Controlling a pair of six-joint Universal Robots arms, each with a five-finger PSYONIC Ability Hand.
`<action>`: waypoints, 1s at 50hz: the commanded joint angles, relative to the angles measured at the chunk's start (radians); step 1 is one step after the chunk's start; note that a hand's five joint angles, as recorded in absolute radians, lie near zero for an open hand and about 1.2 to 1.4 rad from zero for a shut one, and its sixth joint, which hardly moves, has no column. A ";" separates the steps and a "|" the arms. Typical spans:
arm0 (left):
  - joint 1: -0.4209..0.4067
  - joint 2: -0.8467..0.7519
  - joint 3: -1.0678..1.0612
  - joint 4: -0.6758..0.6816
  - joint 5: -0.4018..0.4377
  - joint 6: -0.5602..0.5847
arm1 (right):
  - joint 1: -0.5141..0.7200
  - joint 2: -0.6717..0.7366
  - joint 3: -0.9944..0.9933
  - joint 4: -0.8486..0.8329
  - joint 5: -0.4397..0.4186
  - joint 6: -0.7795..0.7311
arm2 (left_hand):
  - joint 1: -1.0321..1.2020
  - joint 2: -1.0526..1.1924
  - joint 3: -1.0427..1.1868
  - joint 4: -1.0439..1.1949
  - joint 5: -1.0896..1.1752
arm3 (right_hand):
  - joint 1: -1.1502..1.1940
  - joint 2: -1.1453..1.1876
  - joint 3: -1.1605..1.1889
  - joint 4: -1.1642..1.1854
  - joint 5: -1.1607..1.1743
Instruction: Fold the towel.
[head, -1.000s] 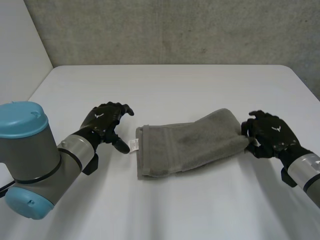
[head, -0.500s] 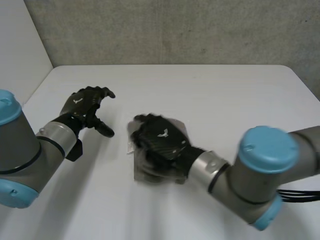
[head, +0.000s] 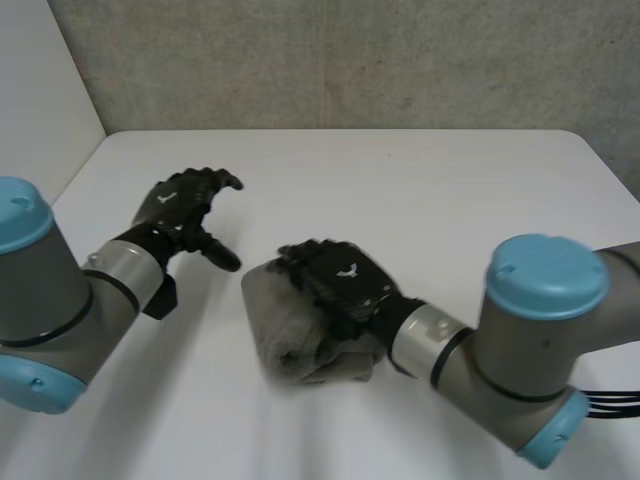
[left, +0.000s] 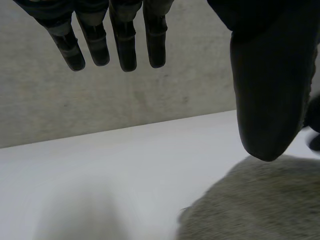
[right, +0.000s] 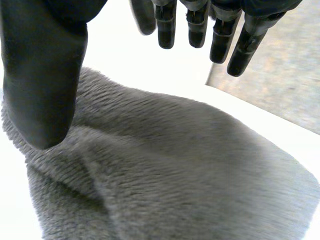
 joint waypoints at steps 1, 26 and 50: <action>-0.081 -0.063 0.046 -0.021 0.001 -0.063 | -0.099 -0.052 0.030 0.024 -0.003 0.171 | -0.101 -0.058 -0.043 -0.050 -0.023 | -0.071 -0.080 -0.007 -0.060 -0.068; -0.114 -0.209 0.024 -0.100 -0.093 -0.056 | -0.171 0.322 -0.199 0.112 -0.011 0.232 | -0.101 -0.058 -0.043 -0.050 -0.023 | -0.071 -0.080 -0.007 -0.060 -0.068; -0.097 -0.071 0.112 -0.110 -0.096 0.052 | -0.237 -0.012 -0.194 0.271 -0.003 0.018 | -0.198 -0.155 -0.043 -0.050 -0.120 | -0.071 -0.080 -0.007 -0.060 -0.068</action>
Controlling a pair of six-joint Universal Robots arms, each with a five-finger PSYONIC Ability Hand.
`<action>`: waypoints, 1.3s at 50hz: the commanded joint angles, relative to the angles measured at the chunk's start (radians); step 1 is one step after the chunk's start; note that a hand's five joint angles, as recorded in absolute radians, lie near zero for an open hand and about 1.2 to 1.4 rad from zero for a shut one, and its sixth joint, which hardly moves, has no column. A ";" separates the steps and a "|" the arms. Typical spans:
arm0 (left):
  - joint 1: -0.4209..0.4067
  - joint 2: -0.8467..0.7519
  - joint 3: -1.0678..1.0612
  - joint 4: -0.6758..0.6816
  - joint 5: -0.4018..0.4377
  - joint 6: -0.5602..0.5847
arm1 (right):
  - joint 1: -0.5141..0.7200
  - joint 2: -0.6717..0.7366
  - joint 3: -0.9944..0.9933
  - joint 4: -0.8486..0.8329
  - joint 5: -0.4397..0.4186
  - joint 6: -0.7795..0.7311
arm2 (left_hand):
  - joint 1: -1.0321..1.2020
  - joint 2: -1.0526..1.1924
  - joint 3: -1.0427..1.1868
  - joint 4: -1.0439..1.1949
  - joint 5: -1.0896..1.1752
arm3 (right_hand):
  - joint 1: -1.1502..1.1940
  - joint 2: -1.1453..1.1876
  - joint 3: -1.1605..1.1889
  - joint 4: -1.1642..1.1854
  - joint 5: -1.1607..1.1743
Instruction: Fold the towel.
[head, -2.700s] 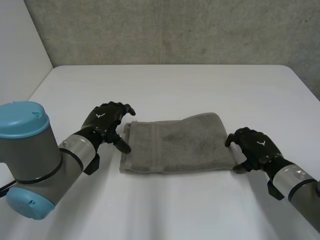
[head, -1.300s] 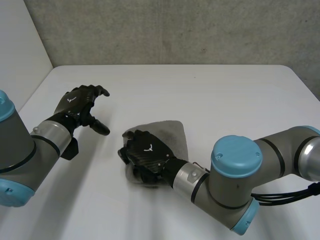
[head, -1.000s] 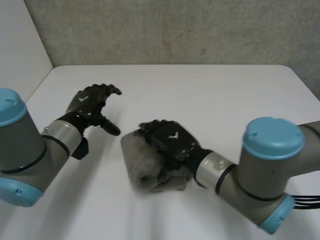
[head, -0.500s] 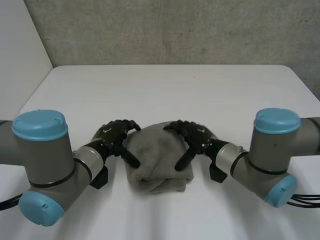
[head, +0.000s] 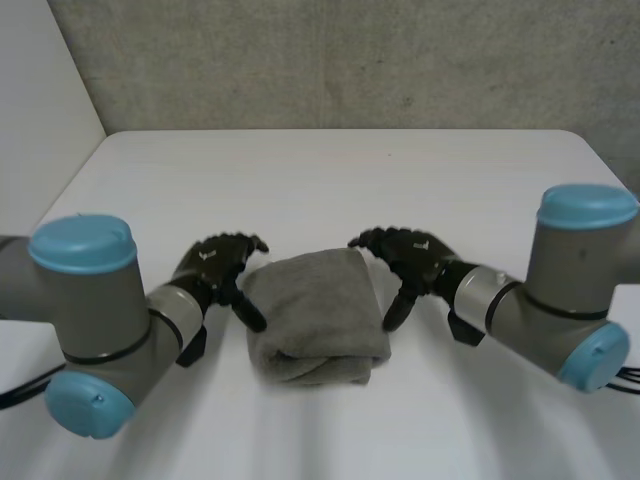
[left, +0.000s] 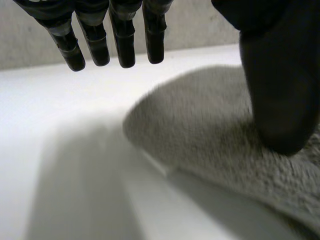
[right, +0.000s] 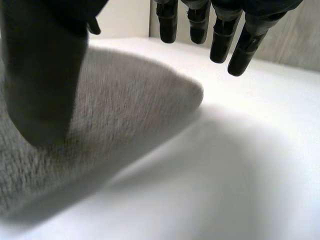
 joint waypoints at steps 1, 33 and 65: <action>0.000 0.141 0.075 -0.016 -0.005 -0.010 | -0.006 -0.154 -0.011 0.046 0.016 0.009 | -0.169 -0.129 -0.043 -0.050 -0.086 | -0.019 -0.042 -0.006 -0.060 -0.064; 0.078 0.283 0.291 -0.226 -0.014 0.001 | -0.207 -0.388 -0.089 0.052 0.235 0.015 | -0.175 -0.135 -0.043 -0.050 -0.092 | -0.019 -0.042 -0.006 -0.060 -0.064; 0.075 0.281 0.276 -0.219 -0.040 -0.006 | -0.041 -0.182 -0.042 0.061 -0.147 0.081 | -0.175 -0.135 -0.043 -0.050 -0.092 | -0.019 -0.042 -0.006 -0.060 -0.064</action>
